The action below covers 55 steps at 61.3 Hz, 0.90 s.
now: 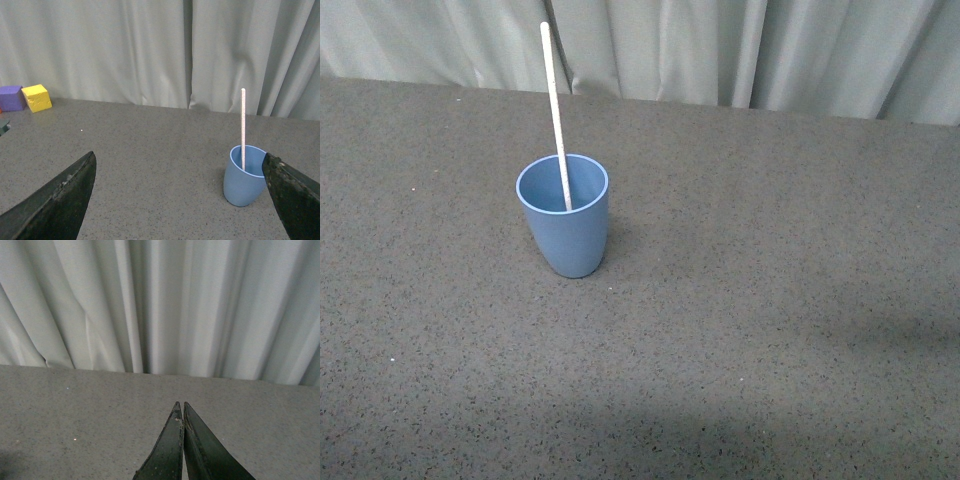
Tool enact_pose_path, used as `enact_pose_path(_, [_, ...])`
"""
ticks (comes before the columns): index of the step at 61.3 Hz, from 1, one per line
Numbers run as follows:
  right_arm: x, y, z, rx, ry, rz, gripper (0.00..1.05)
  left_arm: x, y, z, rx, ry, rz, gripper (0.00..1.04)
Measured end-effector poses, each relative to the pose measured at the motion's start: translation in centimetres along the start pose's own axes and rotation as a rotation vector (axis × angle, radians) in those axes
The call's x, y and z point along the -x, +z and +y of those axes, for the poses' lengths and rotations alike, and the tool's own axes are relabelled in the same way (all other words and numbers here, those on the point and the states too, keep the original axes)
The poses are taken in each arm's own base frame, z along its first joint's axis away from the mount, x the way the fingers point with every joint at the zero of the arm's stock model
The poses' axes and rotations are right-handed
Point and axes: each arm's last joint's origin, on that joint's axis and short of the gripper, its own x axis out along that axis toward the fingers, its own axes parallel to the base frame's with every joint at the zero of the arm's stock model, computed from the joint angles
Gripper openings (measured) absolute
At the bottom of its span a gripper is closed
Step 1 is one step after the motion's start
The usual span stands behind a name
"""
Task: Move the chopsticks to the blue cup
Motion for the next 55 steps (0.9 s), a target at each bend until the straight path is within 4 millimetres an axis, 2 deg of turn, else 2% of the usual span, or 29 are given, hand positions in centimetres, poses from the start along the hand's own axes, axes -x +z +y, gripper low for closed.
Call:
enact_pose_path(9, [1.8,-0.1,-1.5,-0.001,-0.015,0.004,0.01,0.0,0.0,0.0,0.000,0.000,0.000,0.98])
enact_pose_path(35, [5.2,0.0,-3.5,-0.003,-0.013,0.001,0.01,0.0,0.0,0.0,0.000,0.000,0.000,0.98])
enact_pose_path(41, [6.1,0.1,-4.6,-0.005,-0.010,-0.003,0.01,0.0,0.0,0.0,0.000,0.000,0.000,0.98])
enact_pose_path(55, [7.2,0.3,-4.7,-0.005,-0.013,-0.013,0.01,0.0,0.0,0.0,0.000,0.000,0.000,0.98])
